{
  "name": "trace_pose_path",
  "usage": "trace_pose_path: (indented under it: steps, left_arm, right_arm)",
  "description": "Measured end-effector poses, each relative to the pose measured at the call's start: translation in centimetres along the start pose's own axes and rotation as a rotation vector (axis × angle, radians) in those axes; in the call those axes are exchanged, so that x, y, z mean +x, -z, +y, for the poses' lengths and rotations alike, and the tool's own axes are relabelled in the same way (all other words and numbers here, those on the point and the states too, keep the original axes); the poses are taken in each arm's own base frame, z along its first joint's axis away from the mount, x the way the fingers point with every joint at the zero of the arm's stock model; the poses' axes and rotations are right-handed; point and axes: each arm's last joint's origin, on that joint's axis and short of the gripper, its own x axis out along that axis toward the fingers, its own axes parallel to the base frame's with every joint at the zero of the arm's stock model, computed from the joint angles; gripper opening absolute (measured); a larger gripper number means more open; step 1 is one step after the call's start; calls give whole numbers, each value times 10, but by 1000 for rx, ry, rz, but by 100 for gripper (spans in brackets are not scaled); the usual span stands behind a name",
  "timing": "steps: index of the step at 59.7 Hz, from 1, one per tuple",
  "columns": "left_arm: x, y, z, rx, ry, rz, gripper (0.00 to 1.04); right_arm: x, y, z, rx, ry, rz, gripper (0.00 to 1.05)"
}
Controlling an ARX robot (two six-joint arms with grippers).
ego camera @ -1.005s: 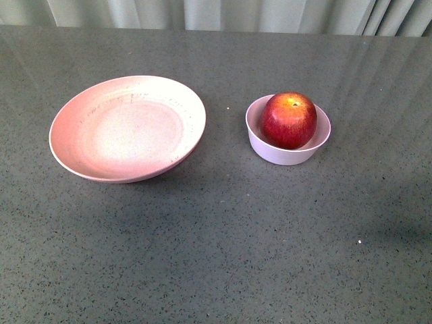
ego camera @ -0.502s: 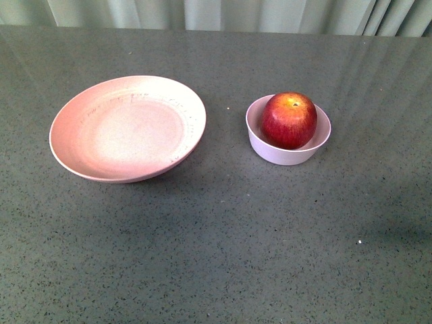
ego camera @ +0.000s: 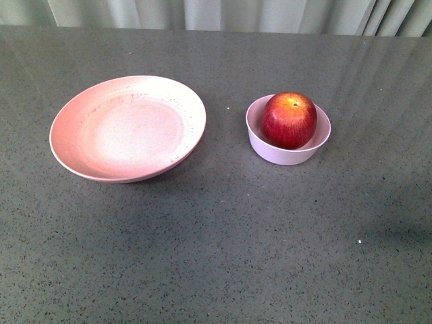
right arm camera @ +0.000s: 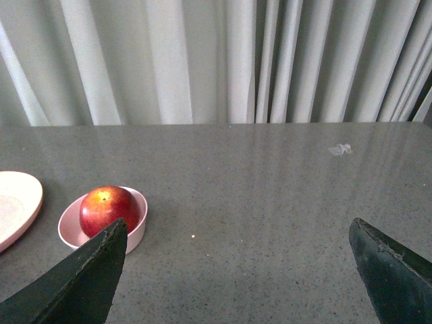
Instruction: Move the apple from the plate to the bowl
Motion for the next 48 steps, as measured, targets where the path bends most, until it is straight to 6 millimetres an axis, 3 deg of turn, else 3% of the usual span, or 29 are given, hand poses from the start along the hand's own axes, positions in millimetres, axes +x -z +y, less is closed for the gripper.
trace_pose_path:
  steps: [26, 48]
  left_arm:
    - [0, 0, 0, 1, 0, 0, 97]
    - [0, 0, 0, 3, 0, 0, 96]
  right_arm:
    - [0, 0, 0, 0, 0, 0, 96]
    - [0, 0, 0, 0, 0, -1, 96]
